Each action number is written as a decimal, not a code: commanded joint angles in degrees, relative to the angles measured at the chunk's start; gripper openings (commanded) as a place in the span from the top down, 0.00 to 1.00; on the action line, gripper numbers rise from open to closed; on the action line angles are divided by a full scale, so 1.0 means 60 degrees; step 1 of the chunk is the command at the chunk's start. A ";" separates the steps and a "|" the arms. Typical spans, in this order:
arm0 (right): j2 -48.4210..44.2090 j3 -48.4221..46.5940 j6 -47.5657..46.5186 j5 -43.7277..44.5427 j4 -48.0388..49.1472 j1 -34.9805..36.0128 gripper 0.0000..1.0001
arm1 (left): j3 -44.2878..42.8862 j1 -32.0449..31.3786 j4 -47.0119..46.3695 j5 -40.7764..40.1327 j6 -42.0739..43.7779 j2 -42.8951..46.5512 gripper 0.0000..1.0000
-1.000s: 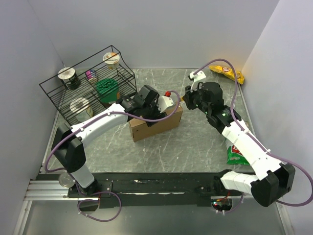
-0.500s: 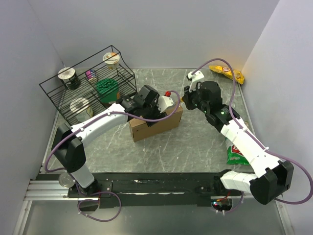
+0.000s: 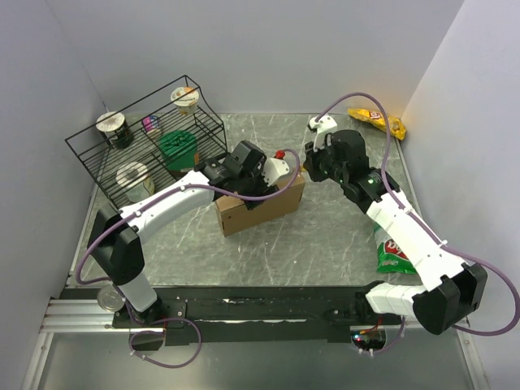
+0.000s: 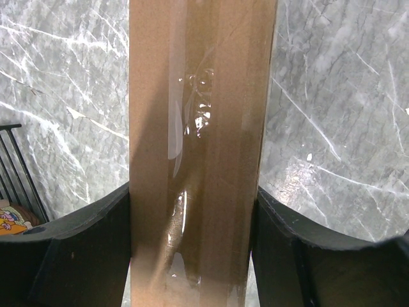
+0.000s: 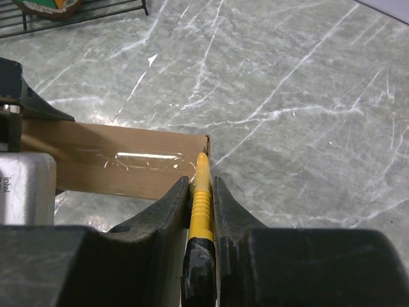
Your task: Unpack the express box
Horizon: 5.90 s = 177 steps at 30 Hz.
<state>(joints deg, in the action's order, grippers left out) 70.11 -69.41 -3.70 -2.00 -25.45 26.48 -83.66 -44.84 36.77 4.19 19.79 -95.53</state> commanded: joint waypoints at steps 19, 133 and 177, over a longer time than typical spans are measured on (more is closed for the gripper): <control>-0.0566 -0.0823 -0.0408 -0.0458 -0.3051 0.0084 1.00 | -0.0017 0.0017 0.0346 0.0166 -0.0808 -0.0603 0.37; 0.0973 -0.0330 -0.1330 -0.0018 -0.1061 0.0685 1.00 | 0.5107 0.1645 -0.1028 0.4298 0.5038 0.4276 0.07; 0.1344 -0.1343 -0.1770 0.0786 -0.1016 -0.1396 1.00 | 0.3091 0.1069 -0.3202 0.2996 0.1772 0.3455 0.04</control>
<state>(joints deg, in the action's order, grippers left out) 88.07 -83.68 -13.13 -2.28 -29.78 18.85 -63.35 -43.79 19.25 30.98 36.51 -82.11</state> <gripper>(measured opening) 0.251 0.967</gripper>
